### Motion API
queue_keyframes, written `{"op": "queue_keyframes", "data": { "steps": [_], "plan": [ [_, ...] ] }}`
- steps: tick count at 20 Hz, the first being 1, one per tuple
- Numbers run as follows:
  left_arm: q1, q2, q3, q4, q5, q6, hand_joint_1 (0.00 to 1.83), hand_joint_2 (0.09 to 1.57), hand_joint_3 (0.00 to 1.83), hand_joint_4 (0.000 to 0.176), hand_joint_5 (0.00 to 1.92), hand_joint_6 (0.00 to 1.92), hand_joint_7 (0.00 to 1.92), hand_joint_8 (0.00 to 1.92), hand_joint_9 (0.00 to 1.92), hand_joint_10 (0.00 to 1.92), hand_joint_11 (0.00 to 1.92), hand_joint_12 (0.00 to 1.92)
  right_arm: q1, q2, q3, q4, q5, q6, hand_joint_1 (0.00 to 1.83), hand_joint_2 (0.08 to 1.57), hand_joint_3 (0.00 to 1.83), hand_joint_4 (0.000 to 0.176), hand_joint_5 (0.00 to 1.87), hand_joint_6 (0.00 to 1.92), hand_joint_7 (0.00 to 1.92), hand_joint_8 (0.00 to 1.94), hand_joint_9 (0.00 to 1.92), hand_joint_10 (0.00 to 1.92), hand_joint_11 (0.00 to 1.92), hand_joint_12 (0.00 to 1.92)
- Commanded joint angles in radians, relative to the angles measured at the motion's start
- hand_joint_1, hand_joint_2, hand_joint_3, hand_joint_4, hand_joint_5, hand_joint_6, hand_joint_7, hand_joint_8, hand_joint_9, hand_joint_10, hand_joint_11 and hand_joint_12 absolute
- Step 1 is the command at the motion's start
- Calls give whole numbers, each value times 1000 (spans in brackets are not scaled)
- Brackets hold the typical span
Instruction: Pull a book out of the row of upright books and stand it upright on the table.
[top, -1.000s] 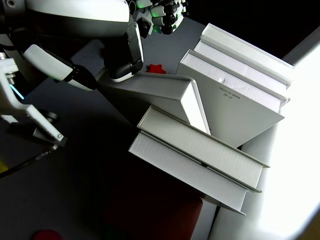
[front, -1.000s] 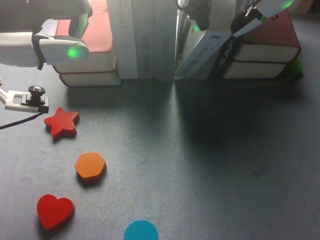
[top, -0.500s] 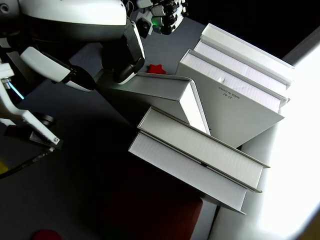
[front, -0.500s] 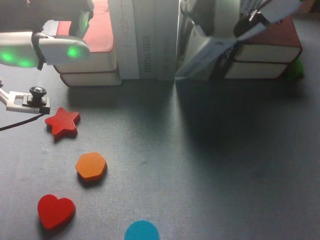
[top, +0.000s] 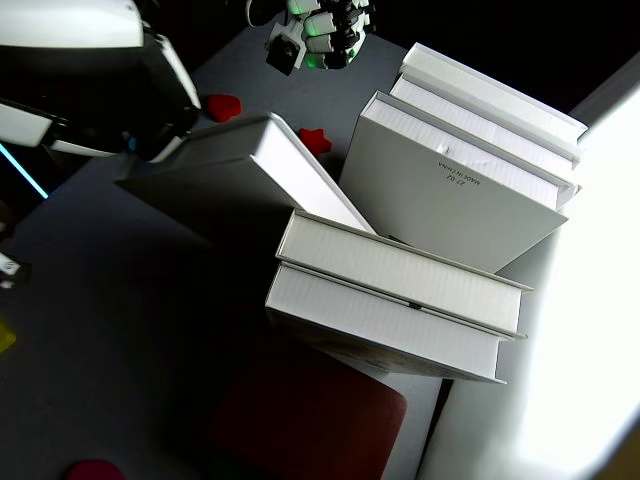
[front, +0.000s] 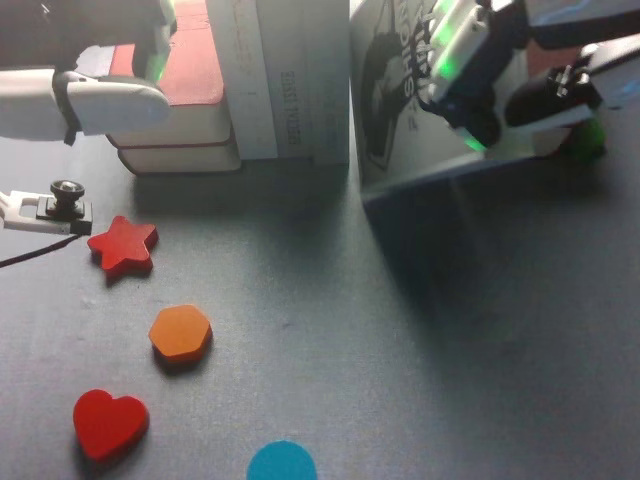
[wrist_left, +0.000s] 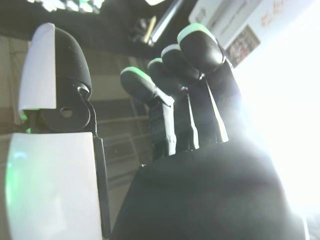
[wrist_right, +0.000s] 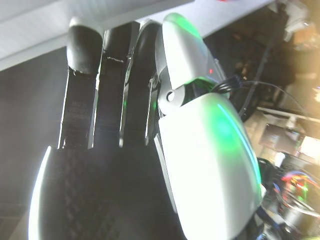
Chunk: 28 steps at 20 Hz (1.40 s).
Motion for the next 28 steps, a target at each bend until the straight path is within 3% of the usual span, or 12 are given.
{"op": "queue_keyframes", "data": {
  "steps": [1,2,6,13,14,16,19,20,21,22,23,28],
  "plan": [
    [-5,5,-5,-59,-105,-9,1208,942,0,0,521,1428,363,1729,475,1880,718,1921,21,11,-13,86,-4,-5,1373,1137,1,0,828,1088,885,1066,989,1203,746,1361],
    [-5,5,-6,-60,-106,-9,1171,947,1,0,516,1432,376,1739,502,1899,745,1921,24,25,-28,92,2,-4,1373,1131,0,0,890,1055,869,1052,989,1192,744,1361],
    [2,6,-8,-65,-107,-9,1202,934,0,0,543,1437,403,1800,560,1921,795,1921,24,62,-66,128,36,-9,1373,1138,1,0,821,1088,885,1072,987,1207,746,1361],
    [22,6,-9,-79,-113,-9,1187,940,1,0,559,1494,465,1866,609,1921,835,1921,94,126,-121,250,57,-137,1373,1131,0,0,890,1055,869,1052,989,1192,744,1362],
    [28,7,-9,-84,-114,-9,1142,1059,79,0,836,1212,490,1857,640,1921,870,1921,93,126,-120,268,57,-152,1374,1131,1,0,857,1088,885,1040,995,1187,747,1360],
    [30,9,-10,-87,-116,-9,1236,945,13,0,580,1411,488,1863,636,1921,864,1921,92,128,-119,280,57,-159,1373,1131,0,0,890,1055,869,1052,989,1192,744,1361],
    [28,9,-11,-87,-116,-9,1222,939,5,0,579,1450,515,1890,672,1921,875,1921,79,133,-115,329,57,-189,1373,1131,0,0,890,1055,869,1052,989,1192,744,1361],
    [30,10,-12,-88,-117,-9,1232,934,2,0,596,1421,543,1901,699,1921,894,1921,75,133,-114,341,57,-190,1374,1131,1,0,857,1088,885,1040,995,1187,747,1360],
    [32,12,-14,-89,-117,-9,1166,1046,70,0,872,1153,572,1904,729,1921,918,1921,75,133,-114,345,58,-190,1373,1137,1,0,828,1088,885,1066,989,1203,746,1361],
    [32,14,-16,-90,-119,-9,1193,962,23,0,680,1336,536,1895,688,1921,882,1921,74,133,-115,348,60,-190,1373,1131,0,0,890,1055,869,1052,989,1192,744,1361],
    [30,14,-17,-91,-118,-9,1217,938,7,0,620,1421,543,1893,682,1921,878,1921,72,134,-116,349,60,-190,1374,1131,1,0,857,1088,885,1040,995,1187,747,1360],
    [37,11,-16,-97,-122,-9,1214,942,4,0,588,1497,524,1921,669,1921,830,1921,65,137,-116,353,59,-196,1373,1131,0,0,890,1055,869,1052,989,1192,744,1361]
  ]
}}
